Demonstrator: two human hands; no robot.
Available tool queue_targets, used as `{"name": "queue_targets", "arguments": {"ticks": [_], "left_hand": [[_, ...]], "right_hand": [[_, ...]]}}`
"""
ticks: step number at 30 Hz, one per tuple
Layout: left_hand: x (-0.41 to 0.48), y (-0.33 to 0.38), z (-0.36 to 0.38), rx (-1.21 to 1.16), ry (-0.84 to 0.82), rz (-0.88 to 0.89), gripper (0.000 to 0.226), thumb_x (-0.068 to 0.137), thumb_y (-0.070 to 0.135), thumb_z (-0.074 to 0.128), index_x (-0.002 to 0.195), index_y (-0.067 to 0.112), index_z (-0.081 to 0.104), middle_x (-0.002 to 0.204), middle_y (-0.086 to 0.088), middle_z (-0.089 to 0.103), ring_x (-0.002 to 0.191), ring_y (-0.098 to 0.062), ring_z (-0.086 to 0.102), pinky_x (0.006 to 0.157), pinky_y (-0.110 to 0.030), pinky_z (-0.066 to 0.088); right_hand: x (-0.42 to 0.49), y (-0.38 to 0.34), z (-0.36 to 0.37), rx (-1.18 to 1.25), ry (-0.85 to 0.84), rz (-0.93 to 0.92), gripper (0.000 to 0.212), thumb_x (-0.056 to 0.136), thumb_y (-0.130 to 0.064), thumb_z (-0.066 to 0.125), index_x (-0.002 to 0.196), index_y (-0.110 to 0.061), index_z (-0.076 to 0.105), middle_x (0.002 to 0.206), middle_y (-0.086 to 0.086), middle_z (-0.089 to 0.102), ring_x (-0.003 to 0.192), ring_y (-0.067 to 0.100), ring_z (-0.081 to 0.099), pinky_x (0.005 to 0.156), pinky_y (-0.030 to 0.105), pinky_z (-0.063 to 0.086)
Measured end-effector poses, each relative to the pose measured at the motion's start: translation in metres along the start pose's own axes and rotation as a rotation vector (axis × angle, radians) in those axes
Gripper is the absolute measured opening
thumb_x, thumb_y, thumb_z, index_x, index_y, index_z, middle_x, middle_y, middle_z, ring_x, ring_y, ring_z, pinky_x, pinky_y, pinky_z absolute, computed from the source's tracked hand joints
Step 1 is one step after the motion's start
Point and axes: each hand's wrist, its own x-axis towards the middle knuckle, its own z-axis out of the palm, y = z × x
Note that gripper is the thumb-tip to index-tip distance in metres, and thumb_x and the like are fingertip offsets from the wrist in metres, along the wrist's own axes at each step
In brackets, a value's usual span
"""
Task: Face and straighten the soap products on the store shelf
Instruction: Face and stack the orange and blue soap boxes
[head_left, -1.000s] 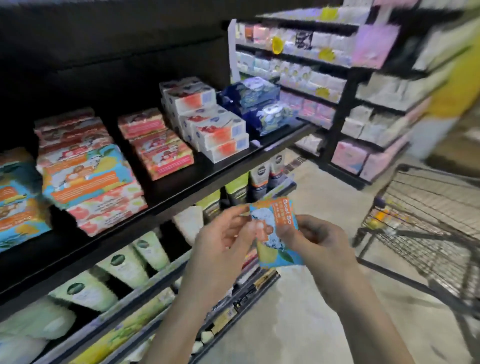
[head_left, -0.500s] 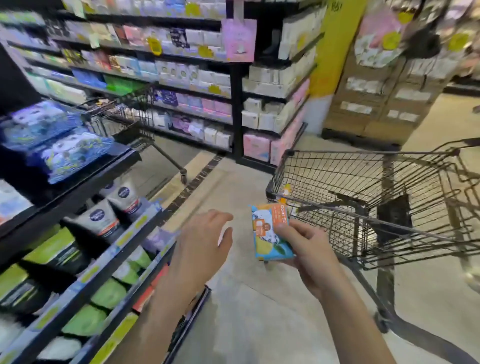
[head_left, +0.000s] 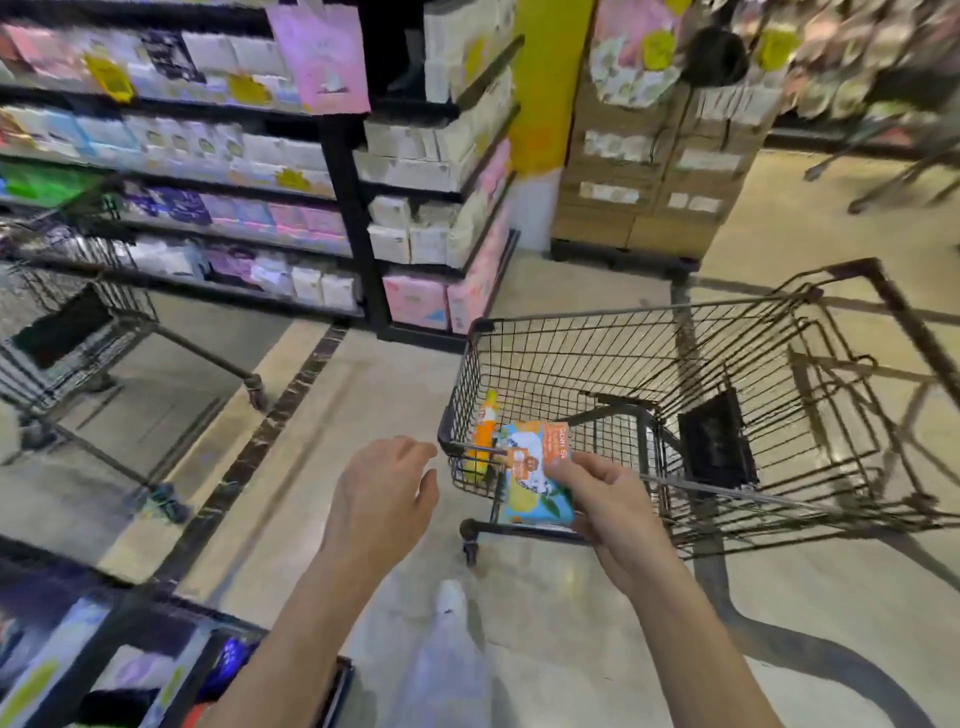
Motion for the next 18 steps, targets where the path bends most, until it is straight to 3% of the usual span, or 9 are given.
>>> {"name": "queue_targets", "arguments": {"ticks": [2, 4, 5, 7, 9, 10, 12, 15, 18], "left_hand": [[0.039, -0.015, 0.019, 0.002, -0.022, 0.007, 0.016, 0.079, 0.013, 0.076, 0.096, 0.012, 0.074, 0.088, -0.005, 0.073, 0.073, -0.032, 0.069, 0.062, -0.039, 0.059], [0.079, -0.031, 0.034, 0.027, -0.044, 0.036, 0.011, 0.083, 0.018, 0.067, 0.090, 0.012, 0.073, 0.082, -0.006, 0.071, 0.068, -0.033, 0.067, 0.057, -0.038, 0.056], [0.098, -0.037, 0.040, 0.038, -0.066, 0.038, 0.019, 0.085, 0.024, 0.057, 0.087, 0.012, 0.072, 0.079, -0.006, 0.069, 0.066, -0.033, 0.066, 0.055, -0.037, 0.055], [0.136, -0.050, 0.057, 0.046, -0.096, 0.050, 0.033, 0.084, 0.031, 0.043, 0.084, 0.013, 0.071, 0.076, -0.005, 0.068, 0.063, -0.033, 0.064, 0.053, -0.038, 0.053], [0.170, -0.062, 0.075, 0.043, -0.146, 0.040, 0.036, 0.084, 0.032, 0.040, 0.083, 0.013, 0.071, 0.076, -0.005, 0.068, 0.063, -0.033, 0.064, 0.052, -0.040, 0.052], [0.184, -0.067, 0.086, 0.044, -0.159, 0.046, 0.036, 0.084, 0.032, 0.041, 0.084, 0.012, 0.071, 0.076, -0.006, 0.068, 0.063, -0.033, 0.064, 0.052, -0.041, 0.052], [0.210, -0.075, 0.106, 0.043, -0.220, 0.030, 0.031, 0.086, 0.029, 0.047, 0.087, 0.011, 0.072, 0.078, -0.007, 0.069, 0.063, -0.034, 0.064, 0.054, -0.040, 0.052], [0.238, -0.085, 0.135, -0.014, -0.337, -0.075, 0.016, 0.087, 0.019, 0.068, 0.098, 0.010, 0.074, 0.087, -0.009, 0.072, 0.071, -0.034, 0.067, 0.063, -0.039, 0.054], [0.256, -0.092, 0.167, -0.086, -0.410, -0.168, 0.030, 0.094, 0.027, 0.066, 0.119, 0.011, 0.069, 0.100, -0.010, 0.073, 0.088, -0.034, 0.069, 0.072, -0.041, 0.055]], "right_hand": [[0.037, -0.007, 0.004, -0.004, 0.018, 0.020, 0.020, 0.093, -0.012, 0.072, 0.110, -0.002, 0.071, 0.103, 0.016, 0.078, 0.086, 0.027, 0.075, 0.058, 0.023, 0.057], [0.073, -0.015, 0.008, -0.015, 0.037, 0.047, 0.024, 0.093, -0.015, 0.073, 0.113, -0.003, 0.070, 0.104, 0.015, 0.078, 0.089, 0.029, 0.075, 0.055, 0.022, 0.054], [0.091, -0.020, 0.010, -0.016, 0.050, 0.057, 0.025, 0.093, -0.016, 0.073, 0.114, -0.003, 0.070, 0.105, 0.015, 0.078, 0.091, 0.031, 0.075, 0.056, 0.023, 0.054], [0.126, -0.026, 0.014, -0.007, 0.077, 0.081, 0.028, 0.092, -0.015, 0.073, 0.116, -0.001, 0.069, 0.105, 0.016, 0.078, 0.097, 0.036, 0.075, 0.071, 0.035, 0.060], [0.158, -0.030, 0.017, -0.006, 0.113, 0.106, 0.027, 0.092, -0.013, 0.073, 0.115, 0.000, 0.069, 0.105, 0.017, 0.077, 0.101, 0.039, 0.074, 0.091, 0.048, 0.058], [0.172, -0.031, 0.018, -0.007, 0.135, 0.117, 0.025, 0.092, -0.013, 0.073, 0.113, -0.001, 0.069, 0.104, 0.017, 0.078, 0.101, 0.039, 0.074, 0.093, 0.050, 0.057], [0.200, -0.032, 0.017, -0.020, 0.169, 0.139, 0.021, 0.092, -0.013, 0.073, 0.110, -0.003, 0.070, 0.102, 0.016, 0.078, 0.095, 0.034, 0.075, 0.086, 0.045, 0.057], [0.235, -0.029, 0.010, -0.033, 0.179, 0.183, 0.019, 0.095, -0.014, 0.070, 0.111, -0.004, 0.069, 0.100, 0.012, 0.079, 0.084, 0.020, 0.076, 0.066, 0.026, 0.057], [0.272, -0.016, 0.000, -0.031, 0.201, 0.259, 0.020, 0.095, -0.012, 0.069, 0.114, -0.005, 0.069, 0.098, 0.008, 0.079, 0.079, 0.015, 0.076, 0.057, 0.018, 0.053]]}}
